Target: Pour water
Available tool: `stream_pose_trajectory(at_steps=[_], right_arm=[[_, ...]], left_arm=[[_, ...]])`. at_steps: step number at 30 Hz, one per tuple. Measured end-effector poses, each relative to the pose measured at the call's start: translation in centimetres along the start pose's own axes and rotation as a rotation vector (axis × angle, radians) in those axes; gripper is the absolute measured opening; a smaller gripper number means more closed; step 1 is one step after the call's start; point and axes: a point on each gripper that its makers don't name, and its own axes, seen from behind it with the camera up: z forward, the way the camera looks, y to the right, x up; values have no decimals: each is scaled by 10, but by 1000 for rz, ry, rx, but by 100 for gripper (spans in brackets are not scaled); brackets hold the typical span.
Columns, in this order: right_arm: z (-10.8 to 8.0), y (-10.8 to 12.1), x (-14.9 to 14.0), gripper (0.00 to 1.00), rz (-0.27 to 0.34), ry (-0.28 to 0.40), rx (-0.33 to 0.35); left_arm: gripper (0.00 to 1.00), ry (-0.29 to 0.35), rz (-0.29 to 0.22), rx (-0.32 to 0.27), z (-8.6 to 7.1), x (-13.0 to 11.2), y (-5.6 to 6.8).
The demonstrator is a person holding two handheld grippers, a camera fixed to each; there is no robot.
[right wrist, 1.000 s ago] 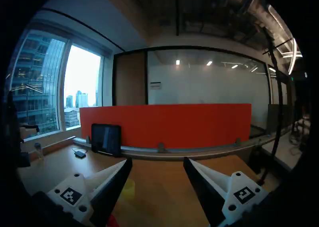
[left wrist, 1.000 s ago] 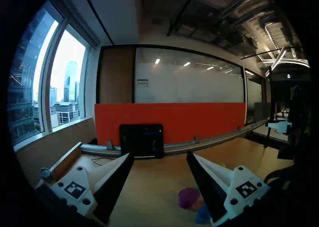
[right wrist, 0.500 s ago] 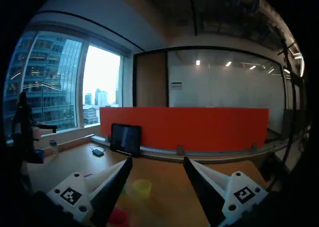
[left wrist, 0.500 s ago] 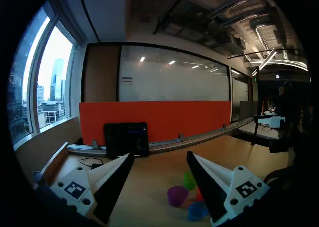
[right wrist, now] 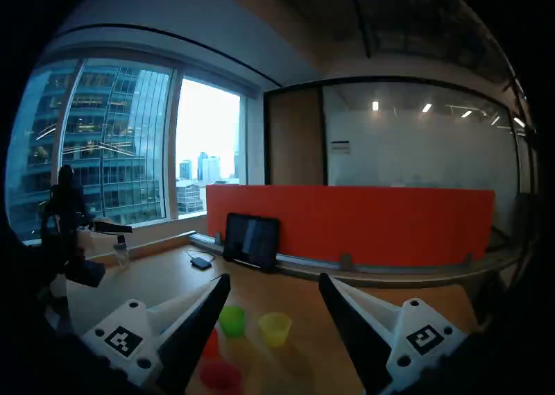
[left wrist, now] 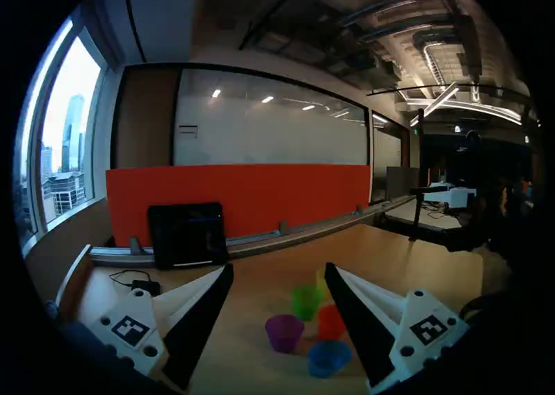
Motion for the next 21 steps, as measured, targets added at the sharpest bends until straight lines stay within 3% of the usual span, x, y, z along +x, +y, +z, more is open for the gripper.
stream_pose_trajectory(at_steps=[12,21], right_arm=[[8,-20,-5,99,-8,-32,89],[13,-26,-12,99,-34,-71,123]], left_arm=[[98,-78,9,-85,1,-38,21],[98,-132,51,-127,-1,-67,35]])
